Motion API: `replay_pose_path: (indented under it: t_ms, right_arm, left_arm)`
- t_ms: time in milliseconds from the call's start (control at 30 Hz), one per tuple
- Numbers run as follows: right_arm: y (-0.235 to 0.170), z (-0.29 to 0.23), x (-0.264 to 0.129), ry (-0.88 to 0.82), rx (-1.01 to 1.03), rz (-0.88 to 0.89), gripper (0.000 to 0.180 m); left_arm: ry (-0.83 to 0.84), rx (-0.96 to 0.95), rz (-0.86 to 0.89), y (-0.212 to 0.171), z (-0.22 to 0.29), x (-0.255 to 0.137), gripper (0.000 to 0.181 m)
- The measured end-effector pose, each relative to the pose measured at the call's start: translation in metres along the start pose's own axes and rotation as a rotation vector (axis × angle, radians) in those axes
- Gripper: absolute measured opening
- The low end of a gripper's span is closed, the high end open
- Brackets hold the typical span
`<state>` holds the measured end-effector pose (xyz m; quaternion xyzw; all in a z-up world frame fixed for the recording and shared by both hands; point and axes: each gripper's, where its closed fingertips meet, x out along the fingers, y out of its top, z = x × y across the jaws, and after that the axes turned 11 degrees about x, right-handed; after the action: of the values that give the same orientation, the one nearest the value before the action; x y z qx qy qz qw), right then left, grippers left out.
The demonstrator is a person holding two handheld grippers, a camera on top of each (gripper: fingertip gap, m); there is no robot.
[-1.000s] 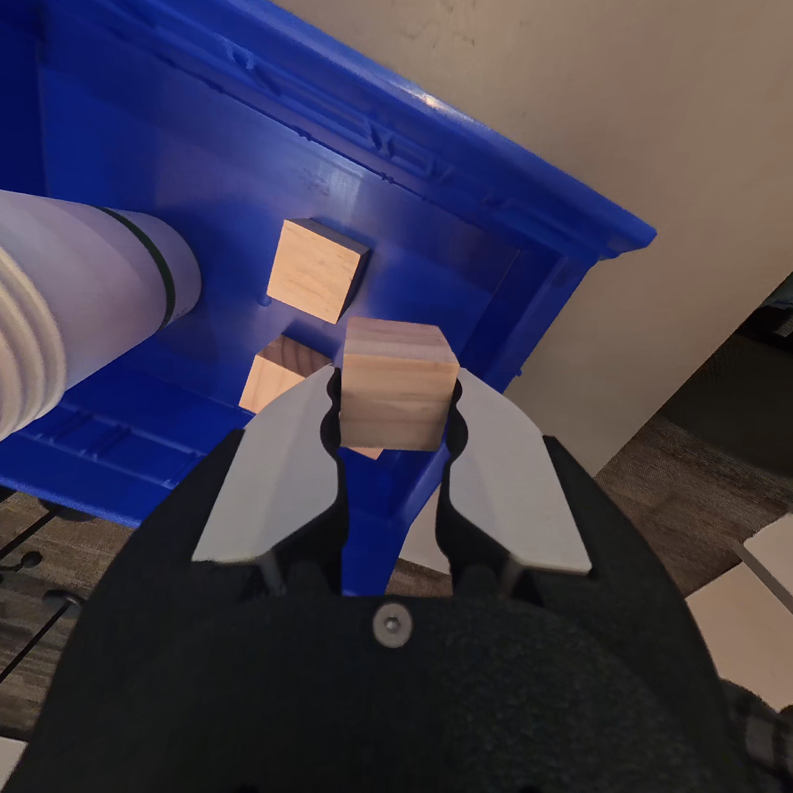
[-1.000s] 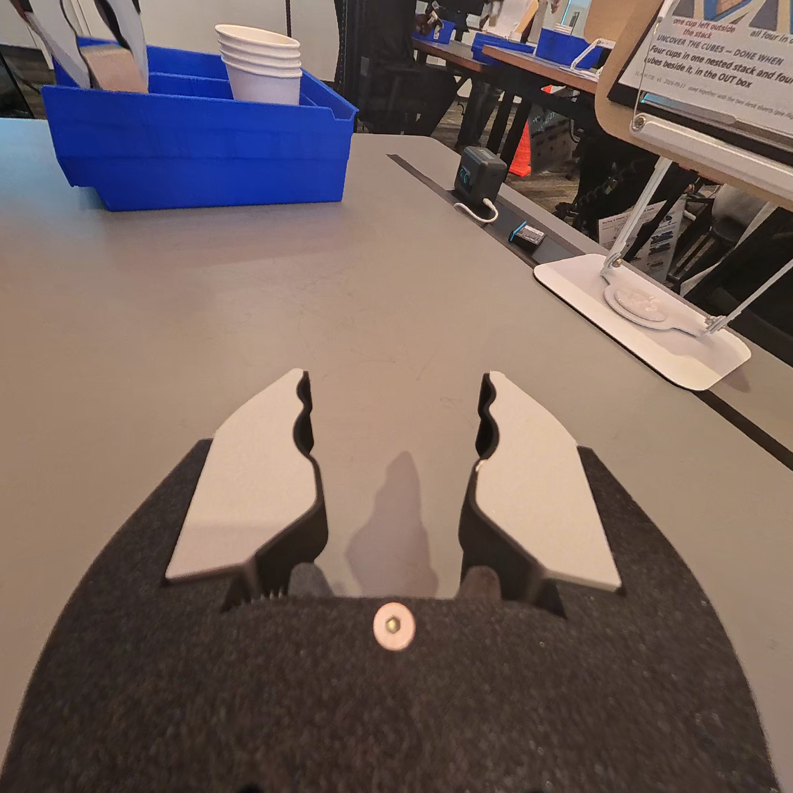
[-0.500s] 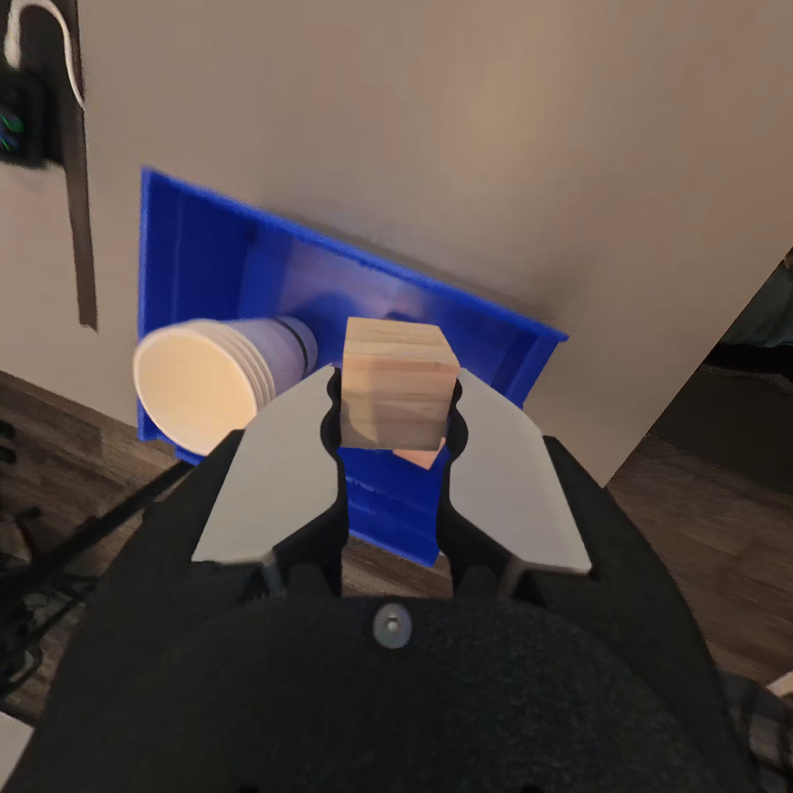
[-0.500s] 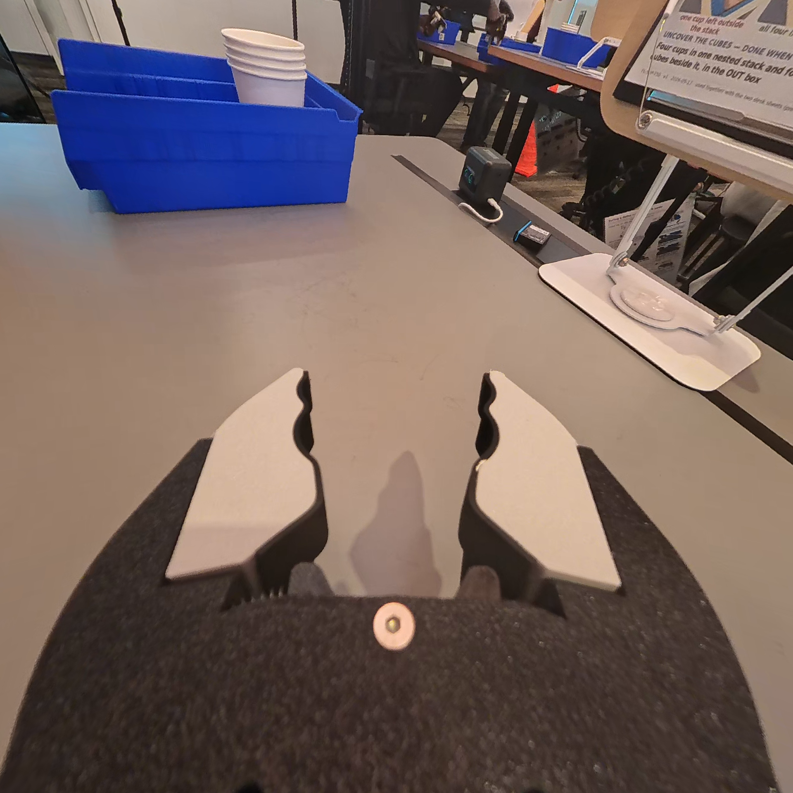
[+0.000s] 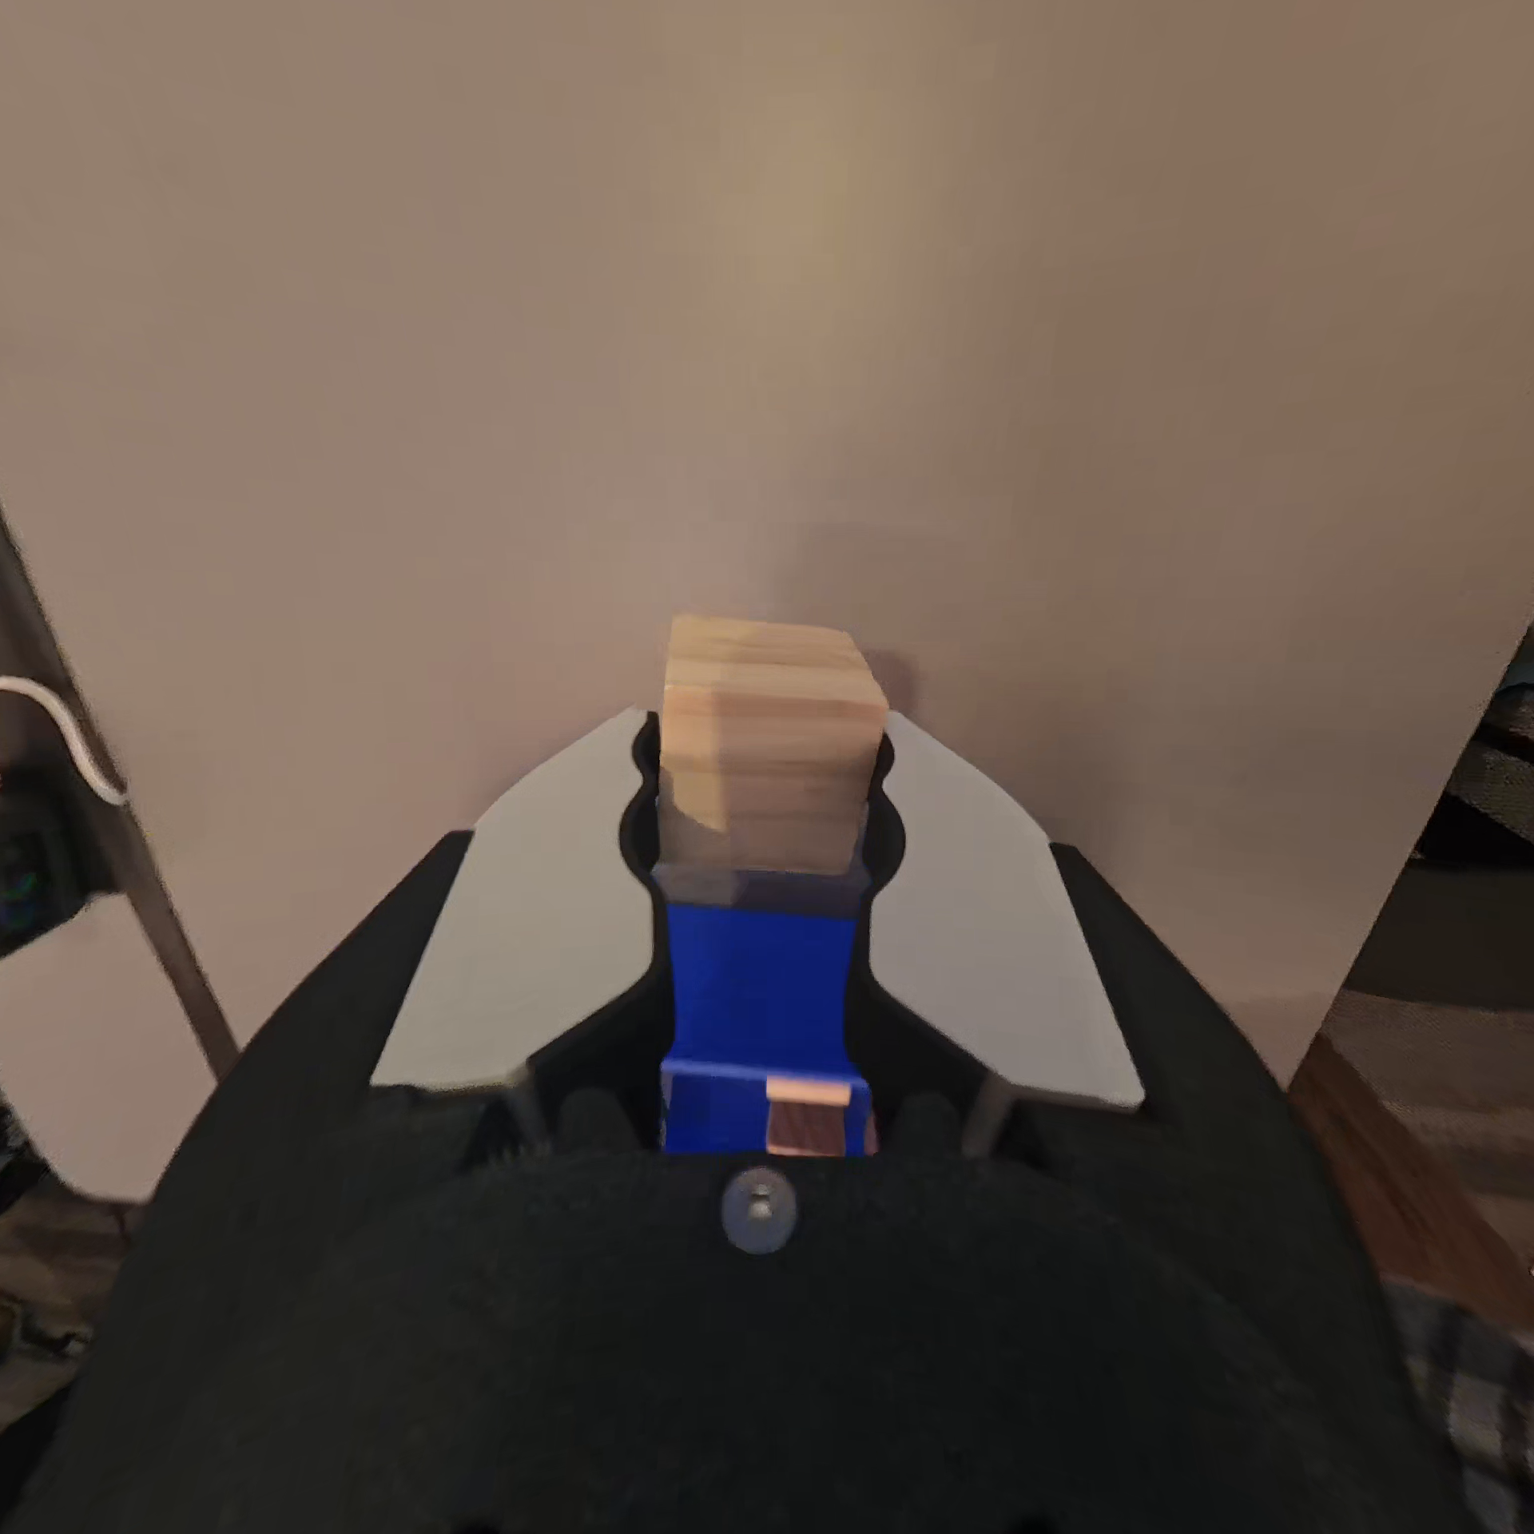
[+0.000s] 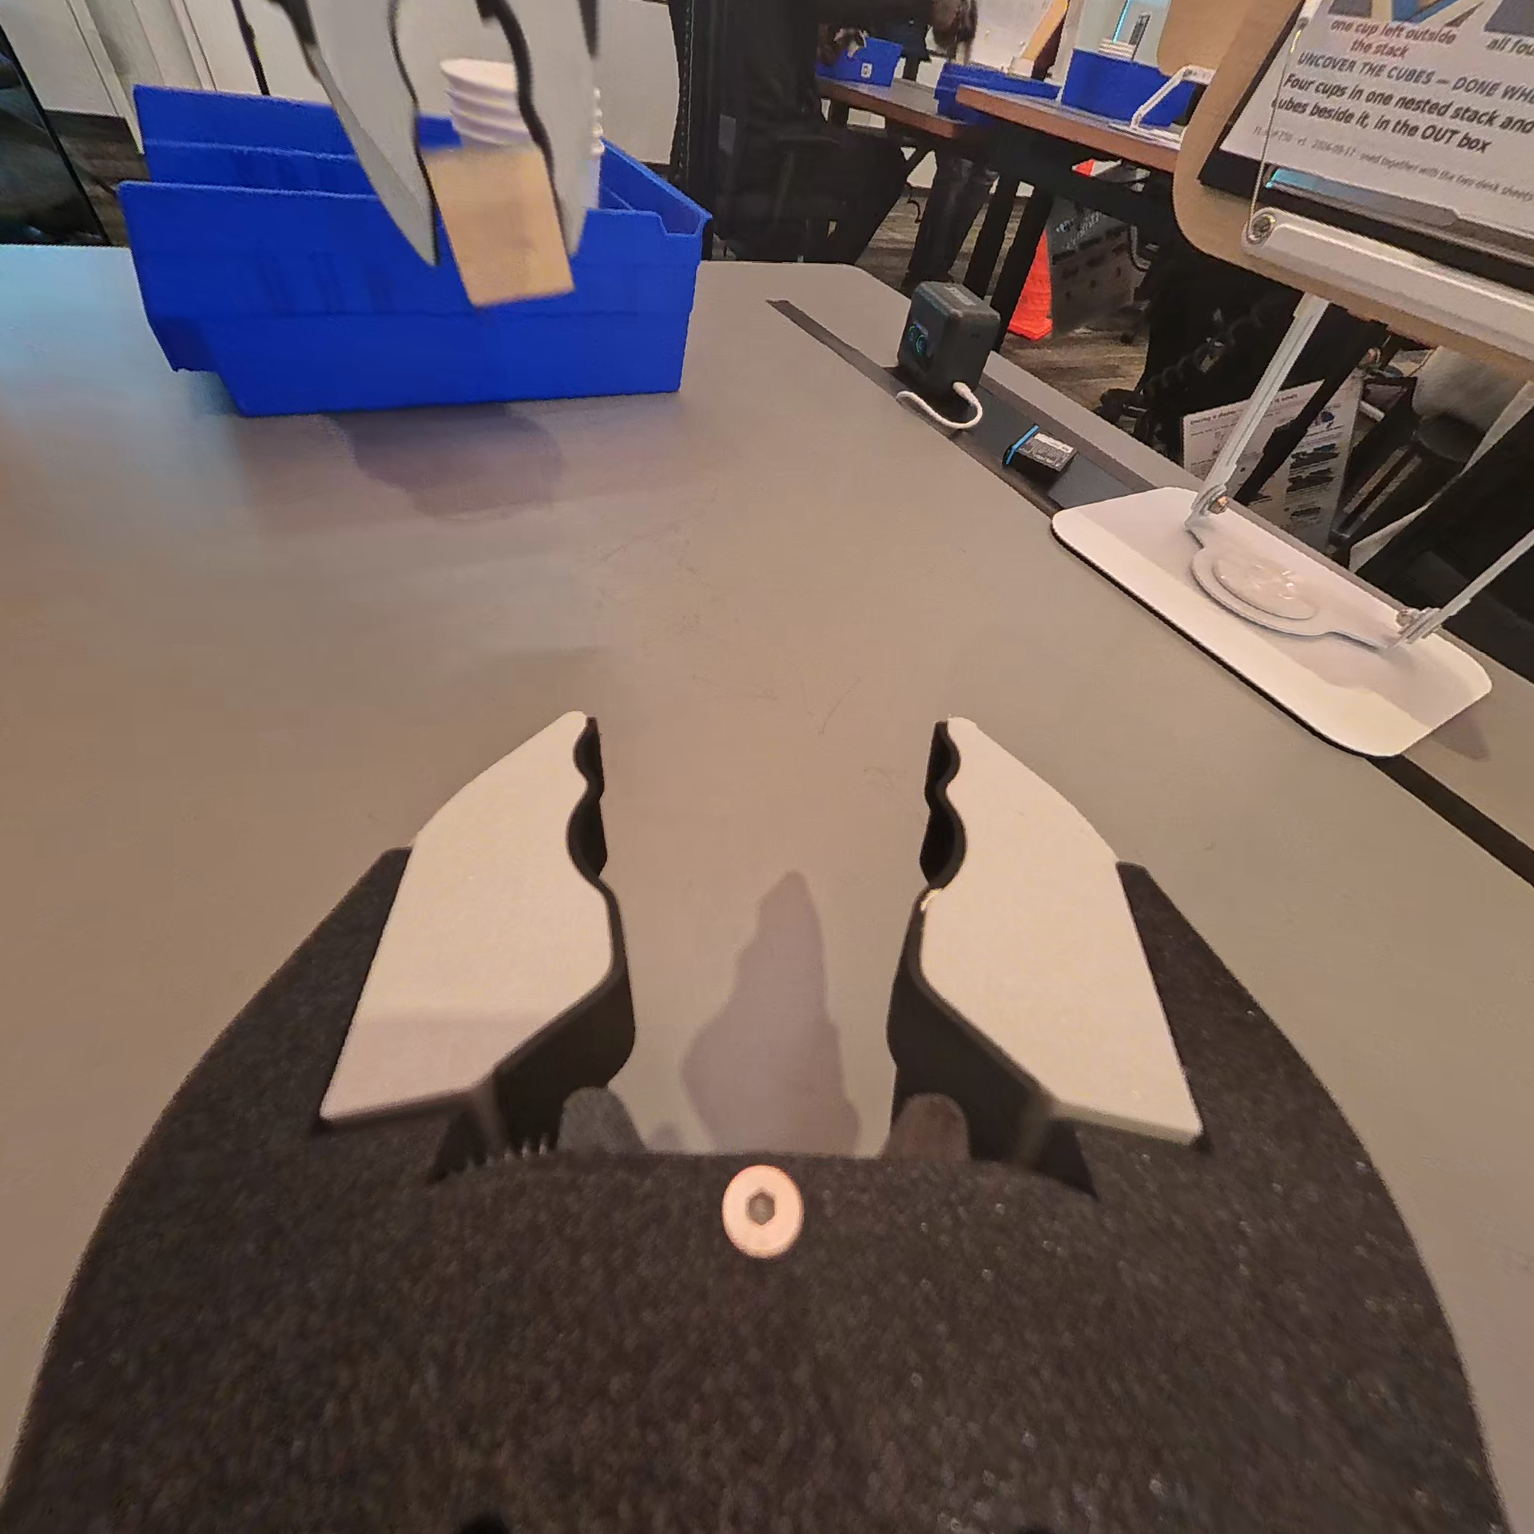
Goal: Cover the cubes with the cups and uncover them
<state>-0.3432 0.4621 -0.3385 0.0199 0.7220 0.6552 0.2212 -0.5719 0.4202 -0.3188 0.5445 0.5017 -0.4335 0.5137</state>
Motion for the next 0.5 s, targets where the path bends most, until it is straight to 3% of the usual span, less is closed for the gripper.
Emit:
replay_pose_path:
  t_ms: [233,500]
  right_arm:
    - [-0.001,0.000,0.000,0.005,-0.001,-0.005,0.074]
    - [-0.002,-0.001,0.001,0.010,-0.003,-0.014,0.074]
  left_arm:
    - [-0.113,0.005,0.023,0.009,-0.005,0.057,0.046]
    - [-0.133,-0.015,-0.005,0.003,-0.010,0.082,0.046]
